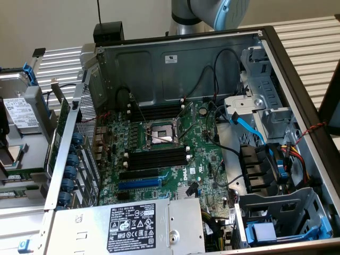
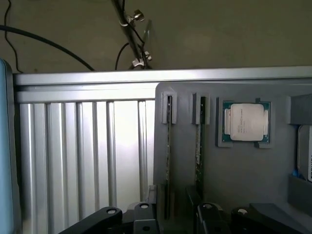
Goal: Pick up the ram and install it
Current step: 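Pick up the ram and move it above insertion slot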
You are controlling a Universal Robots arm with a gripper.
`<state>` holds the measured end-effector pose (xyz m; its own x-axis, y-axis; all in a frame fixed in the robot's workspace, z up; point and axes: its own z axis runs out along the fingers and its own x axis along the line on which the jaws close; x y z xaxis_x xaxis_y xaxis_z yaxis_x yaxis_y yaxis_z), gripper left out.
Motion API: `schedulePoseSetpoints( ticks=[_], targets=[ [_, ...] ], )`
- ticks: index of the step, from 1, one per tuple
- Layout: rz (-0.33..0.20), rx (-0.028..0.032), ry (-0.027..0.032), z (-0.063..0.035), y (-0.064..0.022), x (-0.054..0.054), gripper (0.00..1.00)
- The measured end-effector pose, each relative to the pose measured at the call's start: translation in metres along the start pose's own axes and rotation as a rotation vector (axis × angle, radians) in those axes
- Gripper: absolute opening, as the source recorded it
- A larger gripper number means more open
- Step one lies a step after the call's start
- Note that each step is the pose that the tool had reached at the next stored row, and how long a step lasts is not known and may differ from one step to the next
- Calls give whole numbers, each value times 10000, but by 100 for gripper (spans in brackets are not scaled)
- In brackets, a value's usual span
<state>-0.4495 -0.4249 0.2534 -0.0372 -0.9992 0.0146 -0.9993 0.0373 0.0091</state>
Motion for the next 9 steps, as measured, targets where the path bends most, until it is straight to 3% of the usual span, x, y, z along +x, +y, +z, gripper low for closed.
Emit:
schedulePoseSetpoints(
  ticks=[9],
  targets=[
    [0,-17,0,17,2,0,36]
  ],
)
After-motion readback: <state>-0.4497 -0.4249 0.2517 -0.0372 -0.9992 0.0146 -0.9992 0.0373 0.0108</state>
